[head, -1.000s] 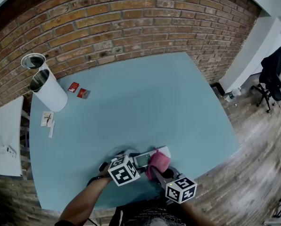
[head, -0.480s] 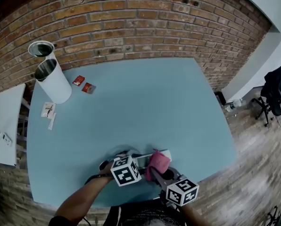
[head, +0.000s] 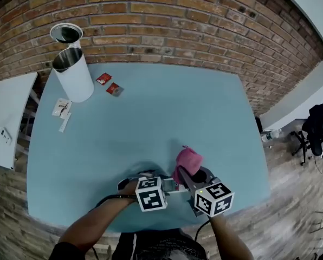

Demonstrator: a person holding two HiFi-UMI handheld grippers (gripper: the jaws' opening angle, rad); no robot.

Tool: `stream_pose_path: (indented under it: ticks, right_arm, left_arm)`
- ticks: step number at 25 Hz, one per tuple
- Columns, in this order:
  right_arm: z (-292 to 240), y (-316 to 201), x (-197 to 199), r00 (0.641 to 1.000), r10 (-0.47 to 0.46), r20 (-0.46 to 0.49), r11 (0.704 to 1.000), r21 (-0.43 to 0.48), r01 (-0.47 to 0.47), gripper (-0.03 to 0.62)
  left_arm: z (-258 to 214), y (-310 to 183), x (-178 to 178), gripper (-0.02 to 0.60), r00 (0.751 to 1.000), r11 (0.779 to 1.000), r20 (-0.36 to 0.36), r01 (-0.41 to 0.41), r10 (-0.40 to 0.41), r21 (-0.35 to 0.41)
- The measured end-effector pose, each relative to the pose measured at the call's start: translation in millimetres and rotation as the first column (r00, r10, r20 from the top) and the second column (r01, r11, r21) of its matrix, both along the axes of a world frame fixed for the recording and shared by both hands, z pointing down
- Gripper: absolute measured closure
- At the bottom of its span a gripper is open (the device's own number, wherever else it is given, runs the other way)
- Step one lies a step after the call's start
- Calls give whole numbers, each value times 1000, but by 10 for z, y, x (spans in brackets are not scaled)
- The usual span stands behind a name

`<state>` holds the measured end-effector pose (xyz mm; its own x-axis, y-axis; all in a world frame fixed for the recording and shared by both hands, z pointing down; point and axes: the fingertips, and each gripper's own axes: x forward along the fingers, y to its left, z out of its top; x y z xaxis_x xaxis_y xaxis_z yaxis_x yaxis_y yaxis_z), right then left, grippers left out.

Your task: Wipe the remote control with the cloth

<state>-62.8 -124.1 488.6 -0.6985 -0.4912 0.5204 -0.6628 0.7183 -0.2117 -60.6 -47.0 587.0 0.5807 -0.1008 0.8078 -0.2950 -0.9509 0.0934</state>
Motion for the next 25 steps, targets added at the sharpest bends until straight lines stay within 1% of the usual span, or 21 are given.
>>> stream_pose_path:
  ticks: [3,6,12,14,17,19,21,23,25]
  right_arm:
    - [126,-59,-150,993,-96,-63,995,-16,96,526]
    - [246,-61,-264,975,-191,-110,981,-44,187,526]
    - [470,-59,-351,931,-303,-204,953,-69,295,526]
    - [507,-32,-393,908,-349,-232,937,-64,344,526]
    - [563,34,-445,862,-424,-277,903,-60,425,526]
    - [574,46,-436,852,-441,-283,895,-66,441,526]
    - [579,35,-389,850,-441,-288,895,-71,441,526]
    - [585,6,-331,851,-433,-296,899,-70,433,526]
    - [592,-36,-270,861,-414,-295,908,-69,413,526]
  left_arm:
    - [-14,-10,12,298,1000,1000,0,2,-2,1]
    - [-23,-7,16,298,1000,1000,-2,4,-4,1]
    - [-24,-8,12,298,1000,1000,1,4,-4,-3]
    - [-30,-16,12,298,1000,1000,2,4,-4,-3]
    - [-29,-18,2,298,1000,1000,3,4,-4,-3]
    - [-24,-10,5,298,1000,1000,5,5,-5,-6]
    - [-22,-1,10,298,1000,1000,7,5,-5,-9]
    - [-23,-2,5,298,1000,1000,10,5,-5,-10]
    - [-18,-5,-2,298,1000,1000,12,5,-5,-9]
